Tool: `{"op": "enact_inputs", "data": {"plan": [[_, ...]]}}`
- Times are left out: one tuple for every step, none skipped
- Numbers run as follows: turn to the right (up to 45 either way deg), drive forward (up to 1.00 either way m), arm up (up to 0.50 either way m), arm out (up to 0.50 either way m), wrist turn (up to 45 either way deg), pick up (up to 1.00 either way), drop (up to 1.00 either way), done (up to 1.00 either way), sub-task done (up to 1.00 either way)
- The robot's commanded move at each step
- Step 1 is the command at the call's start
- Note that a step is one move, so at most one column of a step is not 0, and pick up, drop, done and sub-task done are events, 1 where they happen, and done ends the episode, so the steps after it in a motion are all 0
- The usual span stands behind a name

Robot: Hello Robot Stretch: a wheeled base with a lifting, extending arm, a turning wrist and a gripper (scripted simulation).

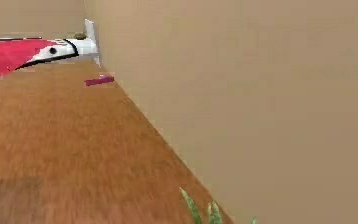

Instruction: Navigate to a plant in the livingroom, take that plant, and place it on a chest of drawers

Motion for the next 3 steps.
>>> {"op": "enact_inputs", "data": {"plan": [[45.0, 0.00, 0.00, 0.00, 0.0, 0.00, 0.00, 0.00, 0.00], [45.0, 0.00, 0.00, 0.00, 0.0, 0.00, 0.00, 0.00, 0.00], [36.0, 0.00, 0.00, 0.00, 0.0, 0.00, 0.00, 0.00, 0.00]]}}
